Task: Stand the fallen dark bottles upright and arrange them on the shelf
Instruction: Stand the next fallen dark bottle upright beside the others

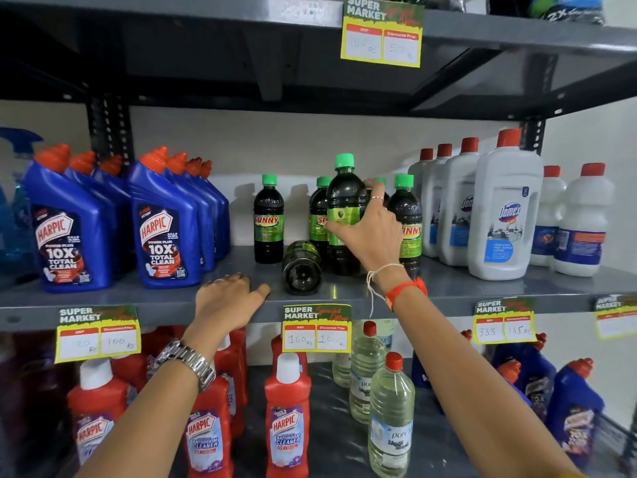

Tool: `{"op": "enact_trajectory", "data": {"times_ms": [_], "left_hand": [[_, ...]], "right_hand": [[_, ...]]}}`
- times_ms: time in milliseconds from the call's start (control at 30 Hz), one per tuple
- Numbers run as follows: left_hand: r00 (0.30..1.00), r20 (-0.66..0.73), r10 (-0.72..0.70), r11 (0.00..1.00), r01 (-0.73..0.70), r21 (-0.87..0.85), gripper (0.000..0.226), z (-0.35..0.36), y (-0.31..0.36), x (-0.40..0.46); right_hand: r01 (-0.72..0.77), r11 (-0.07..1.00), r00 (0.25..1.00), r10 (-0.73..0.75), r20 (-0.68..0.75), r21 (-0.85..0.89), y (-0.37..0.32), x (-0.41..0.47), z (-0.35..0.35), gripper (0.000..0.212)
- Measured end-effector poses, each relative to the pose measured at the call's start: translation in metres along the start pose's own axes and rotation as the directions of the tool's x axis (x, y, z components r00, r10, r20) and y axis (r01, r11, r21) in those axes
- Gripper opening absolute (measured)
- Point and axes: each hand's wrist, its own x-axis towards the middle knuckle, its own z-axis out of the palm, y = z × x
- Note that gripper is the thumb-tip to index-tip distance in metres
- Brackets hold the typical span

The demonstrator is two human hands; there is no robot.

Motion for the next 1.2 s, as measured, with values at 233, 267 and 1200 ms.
{"op": "enact_trajectory", "data": {"times_ms": [233, 267, 1200], "left_hand": [[0.999, -0.034, -0.002, 1.000, 0.002, -0.006, 0.049, -0.002, 0.001, -0.004], [0.999, -0.044, 0.007, 1.000, -0.006, 0.007, 0.048, -0.002, 0.001, -0.004], [0.998, -0.070, 0.005, 0.999, -0.009, -0.045, 0.065, 0.004, -0.002, -0.001]], "right_hand": [[-0.025, 0.998, 0.999, 0.024, 0.025, 0.066, 0.017, -0.028, 0.016, 0.087], [-0.024, 0.997, 0.999, 0.022, 0.036, 0.066, 0.017, -0.028, 0.016, 0.088], [-0.136, 0.974, 0.955, 0.081, 0.286, 0.180, 0.029, -0.019, 0.019, 0.105]]}}
